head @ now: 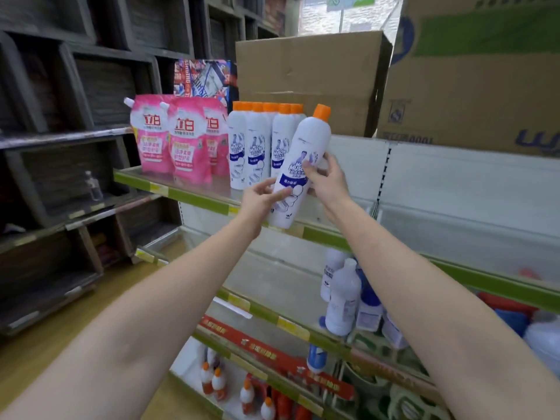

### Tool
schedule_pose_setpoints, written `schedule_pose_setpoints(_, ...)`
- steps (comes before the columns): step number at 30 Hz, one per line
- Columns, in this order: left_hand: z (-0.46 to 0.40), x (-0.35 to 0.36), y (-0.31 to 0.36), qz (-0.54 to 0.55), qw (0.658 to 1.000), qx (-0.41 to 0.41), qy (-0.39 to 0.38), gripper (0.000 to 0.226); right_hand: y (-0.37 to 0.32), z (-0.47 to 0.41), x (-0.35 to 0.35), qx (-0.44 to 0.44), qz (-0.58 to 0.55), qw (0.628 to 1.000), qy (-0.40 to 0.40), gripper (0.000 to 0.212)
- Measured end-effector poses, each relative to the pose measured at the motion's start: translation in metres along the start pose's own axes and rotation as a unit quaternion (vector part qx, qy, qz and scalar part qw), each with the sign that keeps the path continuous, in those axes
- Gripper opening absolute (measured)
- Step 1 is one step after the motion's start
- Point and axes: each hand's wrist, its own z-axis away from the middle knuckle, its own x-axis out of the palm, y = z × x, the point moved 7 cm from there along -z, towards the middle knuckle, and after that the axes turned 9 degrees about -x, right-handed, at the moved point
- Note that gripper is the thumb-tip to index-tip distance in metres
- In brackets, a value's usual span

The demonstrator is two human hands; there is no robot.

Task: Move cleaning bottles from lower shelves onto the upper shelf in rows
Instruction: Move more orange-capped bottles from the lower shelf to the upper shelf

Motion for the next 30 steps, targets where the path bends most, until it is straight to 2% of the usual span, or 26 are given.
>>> schedule_pose_setpoints(4,-0.04,0.025,0.022,-0.057,0.997,0.034,-0.04,0.03,-0.008,-0.033,-0.015,-0.033,0.021,0.998,0.046,0.031)
schedule_pose_setpoints(7,-0.066,0.038,0.02,-0.073,0.995,0.027,-0.063,0.022,-0.002,-0.053,-0.022,-0.048,0.07,0.995,0.06,0.03)
schedule_pose_setpoints(12,-0.106,0.054,-0.005,-0.11,0.99,0.002,-0.092,0.033,0.022,-0.076,-0.033,-0.047,0.153,0.985,0.07,0.042)
schedule_pose_setpoints(18,-0.146,0.067,-0.029,-0.131,0.985,-0.004,-0.116,0.044,0.048,-0.105,-0.033,-0.064,0.214,0.971,0.085,0.037)
schedule_pose_setpoints(20,-0.156,0.071,-0.029,-0.177,0.98,0.015,-0.095,0.048,0.053,-0.117,-0.034,-0.064,0.223,0.969,0.086,0.04)
schedule_pose_setpoints(24,-0.174,0.085,-0.026,-0.313,0.946,0.075,-0.045,0.035,0.063,-0.136,-0.038,-0.059,0.237,0.966,0.088,0.048)
schedule_pose_setpoints(30,-0.172,0.095,-0.031,-0.395,0.903,0.17,0.008,0.042,0.075,-0.158,-0.038,-0.06,0.255,0.959,0.106,0.043)
